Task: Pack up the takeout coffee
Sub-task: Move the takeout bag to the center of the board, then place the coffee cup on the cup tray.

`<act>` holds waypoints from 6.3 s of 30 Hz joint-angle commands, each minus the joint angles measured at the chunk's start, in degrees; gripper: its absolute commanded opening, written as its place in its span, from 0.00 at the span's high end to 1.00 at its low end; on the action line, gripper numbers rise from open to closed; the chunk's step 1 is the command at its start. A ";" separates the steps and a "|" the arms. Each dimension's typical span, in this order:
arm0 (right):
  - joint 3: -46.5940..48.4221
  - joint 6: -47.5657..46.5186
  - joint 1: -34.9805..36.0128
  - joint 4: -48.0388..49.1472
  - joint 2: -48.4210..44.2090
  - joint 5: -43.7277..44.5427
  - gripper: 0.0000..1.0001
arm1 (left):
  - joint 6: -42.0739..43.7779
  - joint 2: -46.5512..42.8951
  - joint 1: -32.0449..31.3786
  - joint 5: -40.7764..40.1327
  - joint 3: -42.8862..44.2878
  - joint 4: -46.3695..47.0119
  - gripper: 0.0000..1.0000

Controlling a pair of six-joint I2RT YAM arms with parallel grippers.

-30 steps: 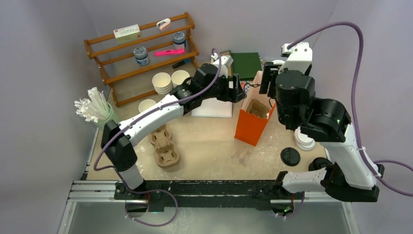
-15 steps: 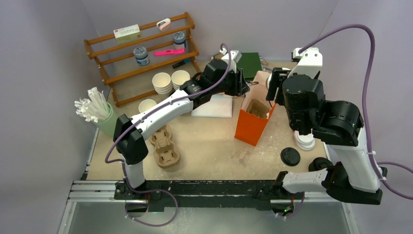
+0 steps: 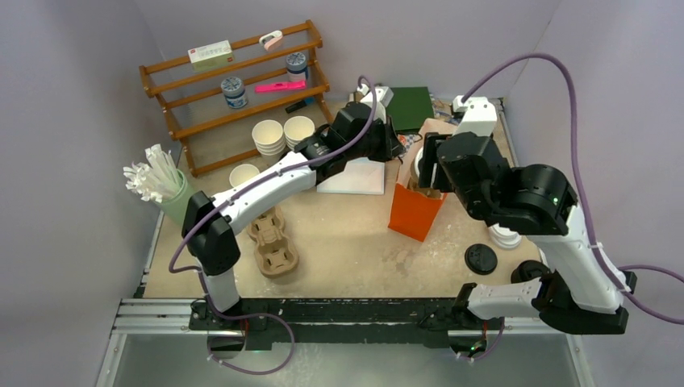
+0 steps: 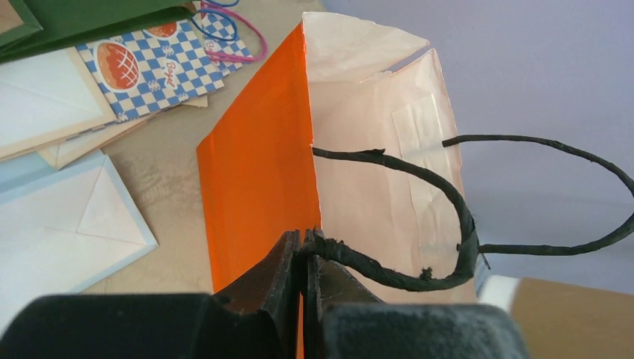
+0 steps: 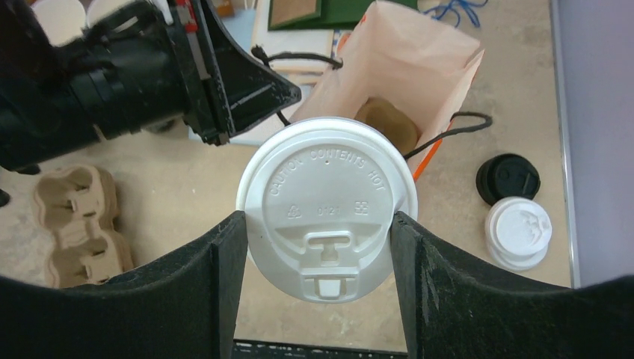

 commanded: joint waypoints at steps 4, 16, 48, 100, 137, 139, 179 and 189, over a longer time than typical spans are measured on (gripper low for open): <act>-5.11 5.13 -0.26 -2.12 -0.28 -1.30 0.52 | -4.49 -4.64 -0.19 3.61 -2.40 1.40 1.00; -8.12 0.69 -9.45 3.95 1.02 -11.23 0.54 | -5.57 -10.16 -0.24 8.99 -6.16 -0.05 1.00; -3.90 -3.72 -14.98 4.84 11.89 -20.80 0.56 | 2.00 -21.24 4.04 1.97 -3.29 -17.41 0.36; -6.80 -8.12 -24.60 11.93 15.74 -29.74 0.57 | 11.74 -9.38 0.44 -6.65 6.67 -21.91 0.71; -15.58 -15.00 -24.60 16.41 10.92 -32.76 0.60 | 14.13 -3.89 0.44 -2.04 6.76 -31.54 1.00; -16.56 -15.16 -24.54 18.01 9.55 -34.42 0.60 | 12.84 -5.68 0.23 -2.36 5.52 -30.51 1.00; -39.59 -22.38 0.31 34.26 -6.91 -26.95 0.67 | 21.87 -19.93 -2.37 3.40 1.38 -32.98 1.00; -50.46 -21.00 3.61 40.10 -9.92 -22.18 0.68 | 20.64 -22.08 -2.42 -7.23 2.20 -36.02 1.00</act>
